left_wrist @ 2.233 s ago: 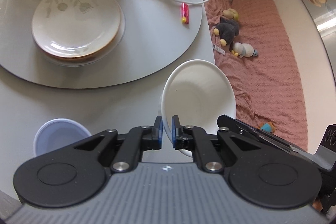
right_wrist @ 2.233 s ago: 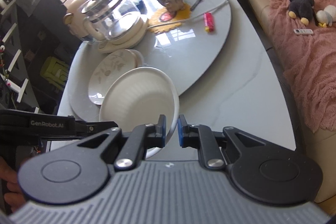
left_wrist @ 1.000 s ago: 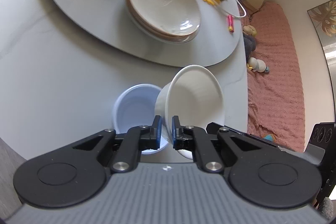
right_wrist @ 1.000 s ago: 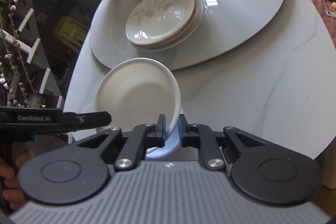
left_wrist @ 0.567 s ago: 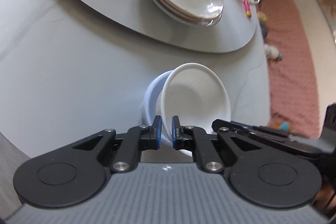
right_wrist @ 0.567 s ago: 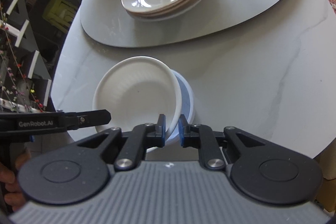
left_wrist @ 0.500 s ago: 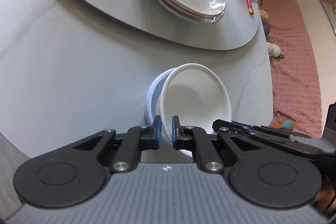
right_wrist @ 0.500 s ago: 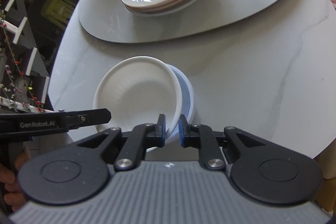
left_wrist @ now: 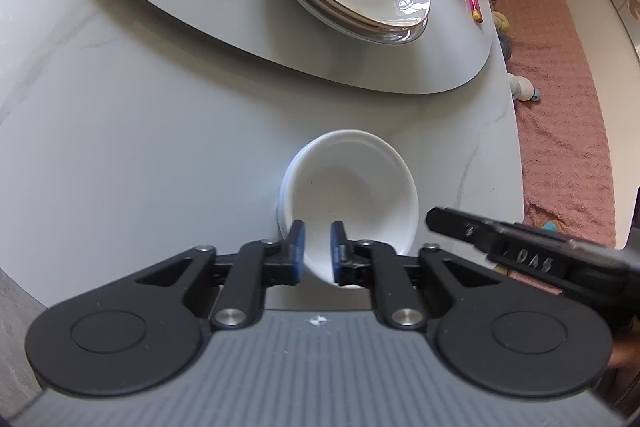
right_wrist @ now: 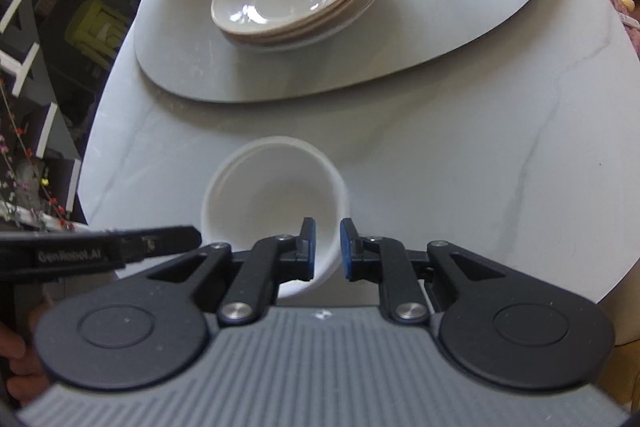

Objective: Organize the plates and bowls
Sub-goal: 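Carry the held ceramic bowl toward the plate stack on the turntable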

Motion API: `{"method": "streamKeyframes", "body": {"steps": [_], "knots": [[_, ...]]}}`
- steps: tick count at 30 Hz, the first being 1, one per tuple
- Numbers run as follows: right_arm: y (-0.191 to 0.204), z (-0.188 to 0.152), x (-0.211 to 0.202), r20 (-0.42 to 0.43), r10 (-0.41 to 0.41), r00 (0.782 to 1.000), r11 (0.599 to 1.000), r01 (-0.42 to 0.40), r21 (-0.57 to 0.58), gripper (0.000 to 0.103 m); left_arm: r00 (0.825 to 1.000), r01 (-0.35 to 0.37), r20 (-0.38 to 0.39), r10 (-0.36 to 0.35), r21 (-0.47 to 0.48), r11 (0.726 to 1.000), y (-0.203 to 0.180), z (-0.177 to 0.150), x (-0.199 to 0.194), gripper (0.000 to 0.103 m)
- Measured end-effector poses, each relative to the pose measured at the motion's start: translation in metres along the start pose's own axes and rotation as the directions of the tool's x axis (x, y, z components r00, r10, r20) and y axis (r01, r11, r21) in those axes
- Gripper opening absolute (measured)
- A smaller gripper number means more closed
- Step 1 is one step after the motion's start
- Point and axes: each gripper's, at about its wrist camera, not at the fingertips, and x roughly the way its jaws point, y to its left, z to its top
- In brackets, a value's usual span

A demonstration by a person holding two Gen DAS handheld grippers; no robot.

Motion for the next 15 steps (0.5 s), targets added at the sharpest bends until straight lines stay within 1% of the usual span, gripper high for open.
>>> {"method": "streamKeyframes", "body": {"steps": [1, 2, 3, 4, 5, 7, 9, 12, 15], "knots": [[-0.002, 0.002, 0.000, 0.004, -0.001, 1.000, 1.000, 0.001, 0.011, 0.019, 1.000, 0.000, 0.002, 0.000, 0.002, 1.000, 0.000, -0.001, 0.000, 0.024], [-0.005, 0.003, 0.001, 0.004, 0.001, 1.000, 1.000, -0.001, 0.023, 0.022, 1.000, -0.004, 0.004, 0.004, 0.002, 1.000, 0.001, -0.001, 0.000, 0.030], [-0.008, 0.005, 0.002, -0.002, 0.008, 1.000, 0.999, -0.008, 0.036, 0.030, 1.000, -0.009, 0.002, 0.009, -0.001, 1.000, 0.002, -0.001, 0.002, 0.037], [-0.012, 0.006, 0.004, -0.012, 0.022, 1.000, 0.998, -0.021, 0.052, 0.035, 1.000, -0.013, -0.006, 0.013, -0.008, 1.000, 0.004, -0.001, 0.004, 0.043], [-0.016, 0.007, 0.006, -0.019, 0.038, 0.999, 0.996, -0.037, 0.075, 0.035, 1.000, -0.010, -0.017, 0.010, -0.019, 1.000, 0.007, -0.001, 0.007, 0.048], [-0.024, 0.007, 0.011, -0.026, 0.090, 0.996, 0.987, -0.085, 0.134, 0.035, 0.999, 0.018, -0.027, -0.019, -0.038, 0.999, 0.012, -0.001, 0.013, 0.048], [-0.034, 0.003, 0.020, -0.041, 0.125, 0.991, 0.973, -0.114, 0.199, 0.035, 0.999, 0.038, -0.034, -0.040, -0.054, 0.998, 0.017, -0.001, 0.021, 0.048], [-0.045, -0.001, 0.032, -0.055, 0.168, 0.984, 0.950, -0.147, 0.275, 0.035, 0.997, 0.070, -0.033, -0.074, -0.090, 0.993, 0.024, -0.001, 0.030, 0.048], [-0.051, -0.005, 0.040, -0.058, 0.185, 0.981, 0.934, -0.157, 0.322, 0.035, 0.995, 0.094, -0.025, -0.097, -0.125, 0.988, 0.029, 0.001, 0.038, 0.048]]}}
